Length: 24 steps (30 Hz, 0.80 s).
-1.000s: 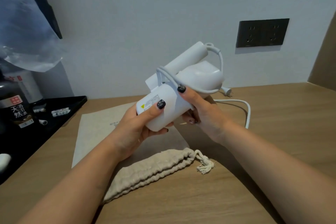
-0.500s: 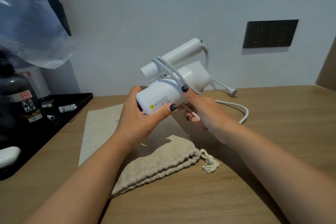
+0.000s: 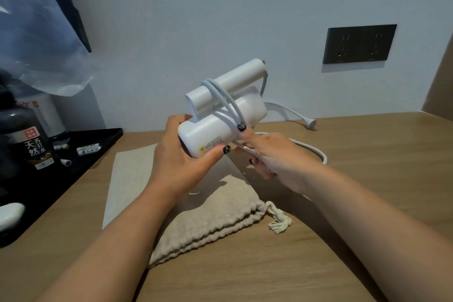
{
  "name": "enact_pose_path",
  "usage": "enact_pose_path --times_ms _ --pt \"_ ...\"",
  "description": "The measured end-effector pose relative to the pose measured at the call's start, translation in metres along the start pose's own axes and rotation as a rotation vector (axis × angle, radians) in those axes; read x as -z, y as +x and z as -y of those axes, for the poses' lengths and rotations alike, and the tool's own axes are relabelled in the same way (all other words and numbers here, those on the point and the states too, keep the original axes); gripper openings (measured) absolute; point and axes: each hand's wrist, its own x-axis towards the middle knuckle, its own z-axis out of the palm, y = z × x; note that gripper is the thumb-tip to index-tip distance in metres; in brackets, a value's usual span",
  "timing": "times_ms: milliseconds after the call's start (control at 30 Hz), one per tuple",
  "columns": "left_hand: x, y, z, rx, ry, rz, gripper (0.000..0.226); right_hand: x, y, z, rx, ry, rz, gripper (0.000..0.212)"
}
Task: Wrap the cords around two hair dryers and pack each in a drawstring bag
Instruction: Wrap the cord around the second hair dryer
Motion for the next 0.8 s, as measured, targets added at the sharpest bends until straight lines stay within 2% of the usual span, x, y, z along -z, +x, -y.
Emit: enact_pose_path --times_ms 100,167,267,333,433,533,600,667,800 --pt "-0.001 0.001 0.004 -0.035 0.038 -0.024 0.068 0.0 0.0 -0.001 -0.02 -0.011 0.027 0.067" --pt "-0.001 0.002 0.009 -0.075 0.071 -0.042 0.068 -0.001 0.0 0.001 -0.031 0.009 0.04 0.05" --pt "0.0 0.004 0.012 -0.138 0.129 -0.021 0.069 -0.004 0.002 0.003 -0.115 0.208 0.107 0.026" --pt "-0.002 0.003 0.01 -0.173 0.187 0.002 0.07 -0.006 0.002 0.004 -0.174 0.324 0.156 0.022" --pt "-0.005 0.003 0.008 -0.213 0.22 -0.019 0.07 -0.002 0.0 0.006 -0.208 0.423 0.204 0.035" --pt "-0.005 0.004 0.008 -0.187 0.23 -0.042 0.071 0.004 -0.001 0.006 -0.212 0.441 0.279 0.074" --pt "-0.003 0.004 0.009 -0.226 0.255 -0.034 0.068 0.006 0.0 0.006 -0.224 0.451 0.31 0.089" --pt "-0.003 0.004 0.009 -0.333 0.305 -0.018 0.068 0.004 0.001 0.005 -0.236 0.461 0.294 0.093" --pt "-0.006 0.007 0.008 -0.533 0.459 0.034 0.066 0.003 0.001 0.005 -0.26 0.475 0.226 0.08"
